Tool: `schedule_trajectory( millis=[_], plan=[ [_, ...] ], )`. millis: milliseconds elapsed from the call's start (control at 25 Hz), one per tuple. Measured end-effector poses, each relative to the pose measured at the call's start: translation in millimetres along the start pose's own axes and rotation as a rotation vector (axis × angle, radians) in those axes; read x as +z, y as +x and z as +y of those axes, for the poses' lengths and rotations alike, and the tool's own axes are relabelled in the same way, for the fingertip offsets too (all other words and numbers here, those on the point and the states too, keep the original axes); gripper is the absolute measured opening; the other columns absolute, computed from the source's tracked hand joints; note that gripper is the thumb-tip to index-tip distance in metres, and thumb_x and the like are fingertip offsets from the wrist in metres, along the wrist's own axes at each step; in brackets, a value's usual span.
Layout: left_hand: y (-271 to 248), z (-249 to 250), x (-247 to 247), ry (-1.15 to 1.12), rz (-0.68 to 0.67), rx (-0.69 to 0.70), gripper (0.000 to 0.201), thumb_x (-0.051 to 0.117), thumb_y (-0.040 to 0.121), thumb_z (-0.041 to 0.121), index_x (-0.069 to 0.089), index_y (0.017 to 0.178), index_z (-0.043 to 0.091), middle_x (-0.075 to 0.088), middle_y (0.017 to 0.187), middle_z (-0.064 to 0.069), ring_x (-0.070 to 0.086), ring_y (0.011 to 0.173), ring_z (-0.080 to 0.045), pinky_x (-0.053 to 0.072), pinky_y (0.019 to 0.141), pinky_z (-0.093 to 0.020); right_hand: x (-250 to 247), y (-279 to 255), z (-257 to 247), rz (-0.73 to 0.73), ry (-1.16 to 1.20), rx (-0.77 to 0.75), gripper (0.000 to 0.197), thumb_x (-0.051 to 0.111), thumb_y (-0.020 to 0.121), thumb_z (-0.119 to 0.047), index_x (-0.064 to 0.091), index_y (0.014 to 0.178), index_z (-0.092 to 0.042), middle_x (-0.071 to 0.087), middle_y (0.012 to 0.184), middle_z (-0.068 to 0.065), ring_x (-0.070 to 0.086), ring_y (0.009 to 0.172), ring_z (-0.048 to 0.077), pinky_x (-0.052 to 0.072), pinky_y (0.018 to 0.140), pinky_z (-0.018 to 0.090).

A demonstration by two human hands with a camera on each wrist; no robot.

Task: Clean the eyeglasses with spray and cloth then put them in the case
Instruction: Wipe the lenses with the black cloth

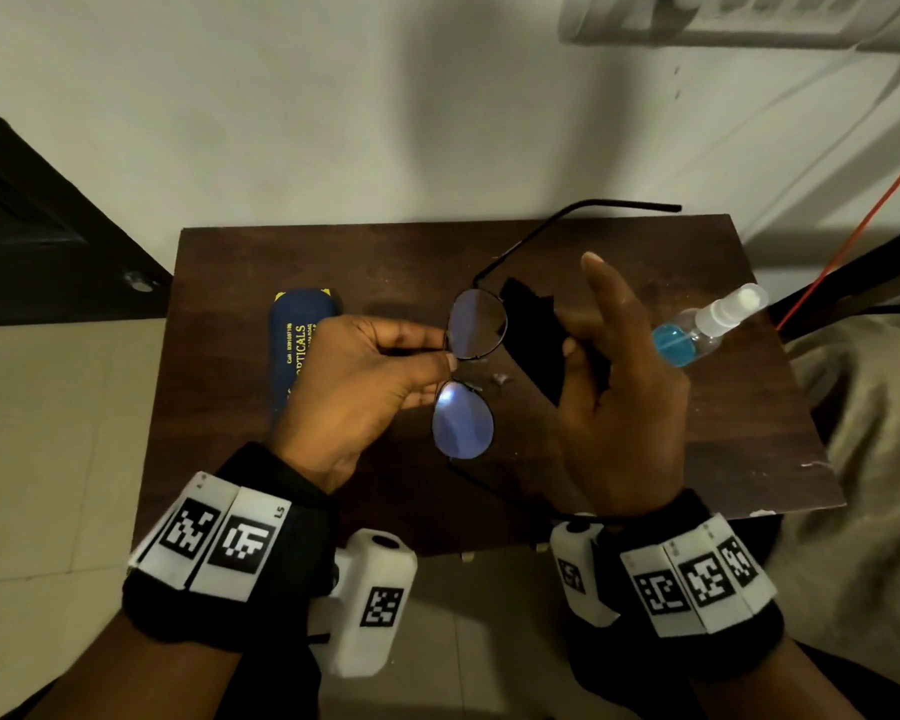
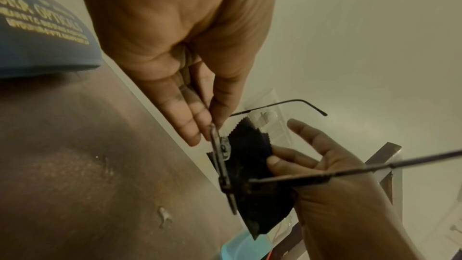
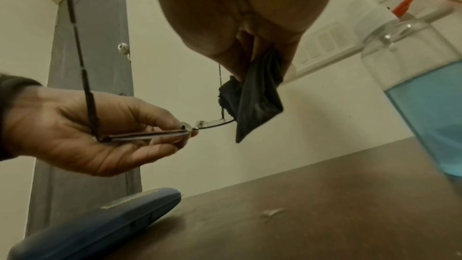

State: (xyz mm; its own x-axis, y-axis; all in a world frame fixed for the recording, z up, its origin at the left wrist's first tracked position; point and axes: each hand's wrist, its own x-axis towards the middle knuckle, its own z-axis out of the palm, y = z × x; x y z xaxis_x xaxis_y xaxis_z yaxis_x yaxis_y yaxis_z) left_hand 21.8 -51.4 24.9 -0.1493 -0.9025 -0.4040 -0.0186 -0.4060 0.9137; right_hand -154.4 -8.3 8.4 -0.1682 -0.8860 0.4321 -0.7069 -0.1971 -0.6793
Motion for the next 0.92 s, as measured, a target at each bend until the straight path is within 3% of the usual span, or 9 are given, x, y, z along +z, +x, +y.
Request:
schedule_trajectory(
  millis=[80,160,240,320,440,560,640,920],
  plan=[
    [-0.3,-1.3,2.2,-0.001,-0.017,-0.008,0.015,0.069,0.079,-0.003,0.074,0.090,0.006,0.077,0.084,-0.007,0.073,0.076,-0.019,0.060,0.067,-0.026,2.4,-1.8,-2.0,-0.065,-0.018,-0.042,0.062,0.055,0.087,0.005,0.030,0.139,-0.018,0.069,0.108,0.008,0.064,0.094,0.011,0.048,0.078,0.012],
    [0.0,-2.3,4.6,0.003,-0.035,-0.014,0.016,0.070,0.078,-0.001,0.074,0.093,0.005,0.077,0.086,-0.009,0.074,0.079,-0.022,0.061,0.070,-0.029,4.8,-3.1,-1.6,-0.154,-0.053,-0.047,0.063,0.057,0.087,0.001,0.027,0.138,-0.023,0.068,0.109,0.009,0.066,0.093,0.018,0.053,0.075,0.026],
    [0.5,-3.0,6.0,-0.008,-0.039,-0.021,0.018,0.070,0.079,-0.001,0.074,0.096,0.003,0.076,0.088,-0.011,0.073,0.082,-0.025,0.060,0.074,-0.032,7.6,-5.2,-1.9,-0.201,-0.053,-0.065,0.060,0.057,0.089,-0.009,0.027,0.138,-0.026,0.068,0.109,0.010,0.066,0.093,0.022,0.056,0.074,0.036],
    [1.5,-3.4,6.3,-0.037,-0.024,-0.036,0.018,0.068,0.080,-0.002,0.073,0.097,0.002,0.076,0.087,-0.010,0.074,0.080,-0.024,0.060,0.074,-0.031,9.9,-7.7,-6.9,-0.228,-0.016,-0.069,0.056,0.049,0.087,-0.025,0.026,0.138,-0.026,0.067,0.112,0.011,0.066,0.097,0.023,0.057,0.076,0.039],
    [1.8,-4.2,8.4,-0.066,-0.023,-0.052,0.016,0.067,0.080,-0.003,0.072,0.095,0.003,0.076,0.085,-0.010,0.073,0.077,-0.022,0.061,0.071,-0.029,10.9,-9.7,-9.8,-0.188,0.051,0.016,0.057,0.048,0.086,-0.030,0.026,0.139,-0.028,0.066,0.118,0.008,0.065,0.104,0.017,0.056,0.082,0.031],
    [-1.1,-7.6,12.8,-0.034,-0.092,-0.042,0.016,0.068,0.080,-0.003,0.074,0.088,0.009,0.077,0.083,-0.008,0.074,0.077,-0.020,0.060,0.068,-0.027,6.7,-4.7,-3.5,-0.110,0.104,0.115,0.060,0.054,0.089,-0.011,0.029,0.143,-0.024,0.066,0.119,0.008,0.061,0.109,0.007,0.046,0.084,0.006],
    [-1.4,-9.0,14.1,-0.011,-0.104,-0.033,0.017,0.068,0.080,-0.002,0.075,0.087,0.011,0.077,0.083,-0.006,0.074,0.076,-0.018,0.060,0.067,-0.025,4.2,-1.4,-0.7,-0.116,0.118,0.129,0.063,0.057,0.088,0.001,0.033,0.142,-0.021,0.067,0.115,0.011,0.057,0.111,0.005,0.039,0.082,-0.002],
    [1.9,-7.5,10.9,0.024,0.011,0.005,0.016,0.069,0.080,-0.002,0.075,0.084,0.013,0.076,0.079,-0.007,0.073,0.073,-0.021,0.061,0.071,-0.031,10.7,-8.5,-3.9,-0.124,0.056,0.094,0.063,0.057,0.087,0.001,0.034,0.143,-0.018,0.072,0.103,0.003,0.065,0.087,0.007,0.045,0.075,0.004]
  ],
)
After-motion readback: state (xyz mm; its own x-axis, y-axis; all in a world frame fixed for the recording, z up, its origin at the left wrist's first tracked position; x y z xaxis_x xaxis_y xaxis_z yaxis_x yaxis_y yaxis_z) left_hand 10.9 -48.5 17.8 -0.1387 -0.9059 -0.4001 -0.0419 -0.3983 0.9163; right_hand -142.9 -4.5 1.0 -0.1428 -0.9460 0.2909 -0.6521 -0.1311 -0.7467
